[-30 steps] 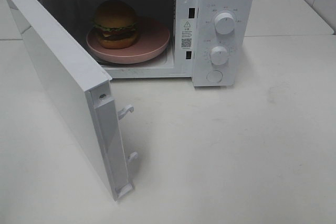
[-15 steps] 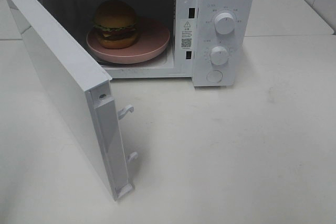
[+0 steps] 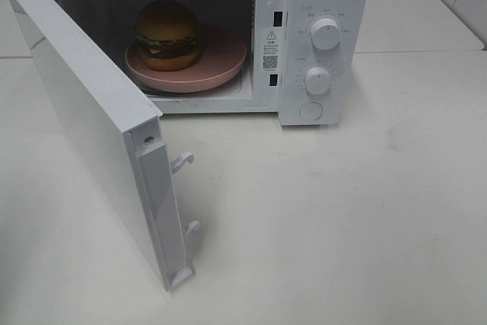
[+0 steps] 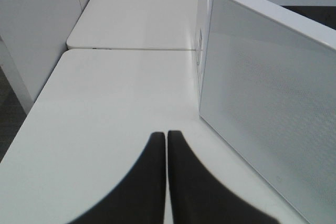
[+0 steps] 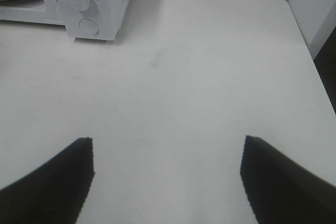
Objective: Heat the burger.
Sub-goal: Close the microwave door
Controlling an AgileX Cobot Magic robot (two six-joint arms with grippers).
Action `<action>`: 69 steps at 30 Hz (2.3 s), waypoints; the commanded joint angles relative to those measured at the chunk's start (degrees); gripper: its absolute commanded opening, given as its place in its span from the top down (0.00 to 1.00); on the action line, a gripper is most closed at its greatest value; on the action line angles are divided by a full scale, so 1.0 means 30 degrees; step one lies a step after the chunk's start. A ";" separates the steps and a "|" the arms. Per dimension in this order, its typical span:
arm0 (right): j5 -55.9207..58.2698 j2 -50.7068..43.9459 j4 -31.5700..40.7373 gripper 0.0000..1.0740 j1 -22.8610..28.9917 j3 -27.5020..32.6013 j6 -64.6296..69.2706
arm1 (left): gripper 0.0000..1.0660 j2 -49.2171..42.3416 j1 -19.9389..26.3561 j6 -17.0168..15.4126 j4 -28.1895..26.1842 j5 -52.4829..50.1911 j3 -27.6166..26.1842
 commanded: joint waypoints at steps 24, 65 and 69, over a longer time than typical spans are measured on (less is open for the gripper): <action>-0.0267 -0.0611 -0.0076 0.31 -0.0134 0.0057 -0.0172 | 1.00 0.9148 0.0000 -0.0344 0.0038 -1.6616 0.3858; -0.0267 -0.0611 -0.0076 0.31 -0.0134 0.0057 -0.0172 | 1.00 2.1123 -0.6875 -0.4832 0.4985 -2.5592 0.0745; -0.0267 -0.0611 -0.0076 0.31 -0.0134 0.0057 -0.0153 | 1.00 2.1830 -0.8041 -0.4278 0.4202 -2.5382 -0.0229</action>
